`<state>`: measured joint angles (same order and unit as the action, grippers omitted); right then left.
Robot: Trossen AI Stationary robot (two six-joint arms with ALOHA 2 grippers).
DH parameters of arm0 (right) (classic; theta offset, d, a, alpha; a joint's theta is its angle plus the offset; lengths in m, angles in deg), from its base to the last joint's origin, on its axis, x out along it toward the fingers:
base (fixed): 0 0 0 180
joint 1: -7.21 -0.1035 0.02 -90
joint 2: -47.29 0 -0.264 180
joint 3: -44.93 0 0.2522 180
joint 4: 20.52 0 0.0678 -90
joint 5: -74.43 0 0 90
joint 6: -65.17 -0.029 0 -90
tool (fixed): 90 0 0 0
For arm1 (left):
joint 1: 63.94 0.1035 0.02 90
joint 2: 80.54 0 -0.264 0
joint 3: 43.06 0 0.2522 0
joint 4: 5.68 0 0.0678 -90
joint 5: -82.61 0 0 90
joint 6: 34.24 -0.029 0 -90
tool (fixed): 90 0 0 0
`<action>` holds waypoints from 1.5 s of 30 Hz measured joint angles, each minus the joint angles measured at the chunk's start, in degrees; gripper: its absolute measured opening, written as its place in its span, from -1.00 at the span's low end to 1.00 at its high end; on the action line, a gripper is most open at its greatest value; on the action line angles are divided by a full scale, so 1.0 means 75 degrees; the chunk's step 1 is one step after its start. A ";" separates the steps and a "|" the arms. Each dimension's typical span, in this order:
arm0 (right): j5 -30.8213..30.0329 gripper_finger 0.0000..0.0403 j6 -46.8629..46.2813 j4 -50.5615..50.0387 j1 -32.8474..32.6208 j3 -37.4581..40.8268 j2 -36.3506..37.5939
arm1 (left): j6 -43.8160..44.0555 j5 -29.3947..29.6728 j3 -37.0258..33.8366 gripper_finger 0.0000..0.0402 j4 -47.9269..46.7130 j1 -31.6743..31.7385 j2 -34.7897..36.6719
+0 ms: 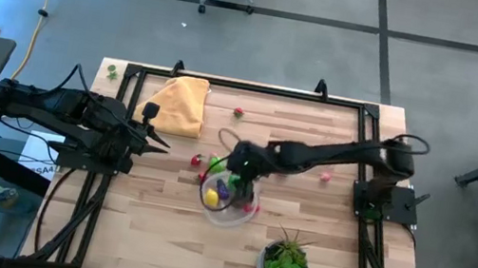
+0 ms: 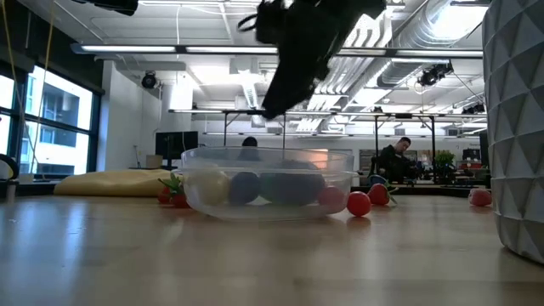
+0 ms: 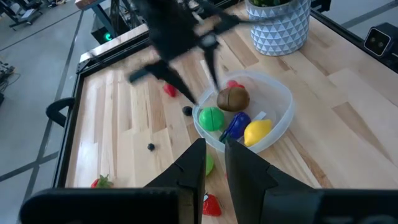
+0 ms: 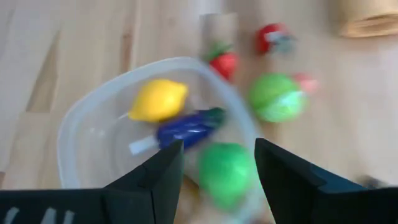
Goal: Pick and placing Produce into tupperware
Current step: Put the red strawberry into the transparent bin
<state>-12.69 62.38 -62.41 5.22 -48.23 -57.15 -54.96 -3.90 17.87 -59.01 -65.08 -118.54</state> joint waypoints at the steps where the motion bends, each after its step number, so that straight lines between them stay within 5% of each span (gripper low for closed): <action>1: -0.0207 -0.06 -0.0005 -0.0198 0.0078 -0.0005 0.0213 | 0.0000 0.0000 0.0000 -0.75 0.0001 -0.0001 -0.0001; 6: -0.0980 -0.06 -0.0641 -0.1969 0.0707 -0.0009 0.1181 | 0.0000 0.0000 0.0000 -0.75 0.0000 -0.0001 -0.0003; 12: -0.0223 -0.06 -0.0845 -0.3950 0.1685 0.0337 0.1679 | 0.0000 0.0000 0.0000 -0.75 0.0000 0.0001 0.0000; 19: 0.0913 -0.06 0.0063 -0.2861 0.2112 0.2047 0.1737 | -0.0001 0.0000 0.0000 -0.75 0.0000 0.0000 0.0000; 27: 0.0251 -0.06 0.0832 -0.0934 0.1782 0.3534 0.1737 | 0.0000 0.0000 0.0000 -0.75 0.0000 0.0001 -0.0001; 45: -0.0074 -0.06 0.1216 -0.0392 0.1753 0.3873 0.1720 | 0.0001 0.0000 0.0000 -0.75 0.0000 0.0000 -0.0003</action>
<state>-13.25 71.50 -65.35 18.37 -19.18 -44.25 -54.95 -3.90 17.87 -59.01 -65.08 -118.56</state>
